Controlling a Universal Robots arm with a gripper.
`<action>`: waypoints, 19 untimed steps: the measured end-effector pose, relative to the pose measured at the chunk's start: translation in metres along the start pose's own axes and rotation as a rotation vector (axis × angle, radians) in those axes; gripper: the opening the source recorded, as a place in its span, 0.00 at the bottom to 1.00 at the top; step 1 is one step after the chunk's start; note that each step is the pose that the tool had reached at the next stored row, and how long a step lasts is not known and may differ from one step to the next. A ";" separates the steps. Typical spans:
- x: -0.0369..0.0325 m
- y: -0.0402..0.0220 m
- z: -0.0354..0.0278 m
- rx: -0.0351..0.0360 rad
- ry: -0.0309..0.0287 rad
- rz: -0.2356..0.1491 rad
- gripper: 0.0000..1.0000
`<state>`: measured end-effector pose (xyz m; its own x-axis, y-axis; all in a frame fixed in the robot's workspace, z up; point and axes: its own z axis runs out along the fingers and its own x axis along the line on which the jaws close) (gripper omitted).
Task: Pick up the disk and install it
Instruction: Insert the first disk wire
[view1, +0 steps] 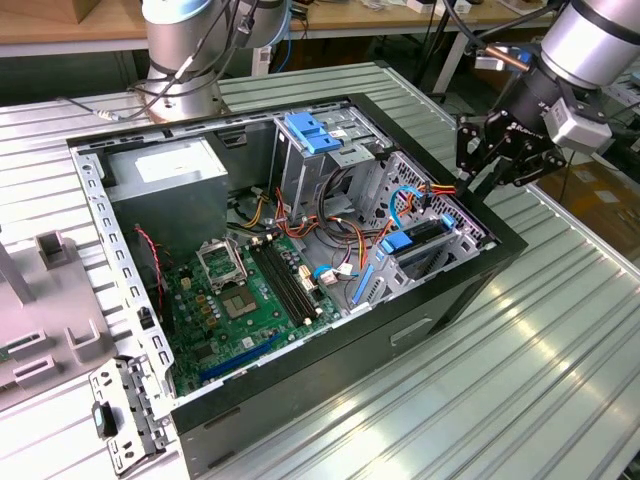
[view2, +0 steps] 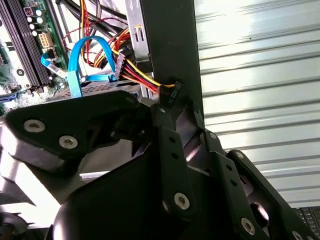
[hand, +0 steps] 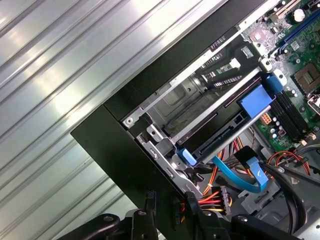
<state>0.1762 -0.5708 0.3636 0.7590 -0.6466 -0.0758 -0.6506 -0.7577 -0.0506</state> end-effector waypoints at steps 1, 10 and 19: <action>0.0000 0.0000 0.0000 0.0000 0.0000 0.000 0.28; 0.0000 0.0000 0.0000 -0.0001 0.0000 0.000 0.18; -0.0020 0.0006 -0.0067 0.0170 -0.0142 -0.002 0.18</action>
<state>0.1745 -0.5705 0.3704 0.7600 -0.6436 -0.0898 -0.6494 -0.7574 -0.0678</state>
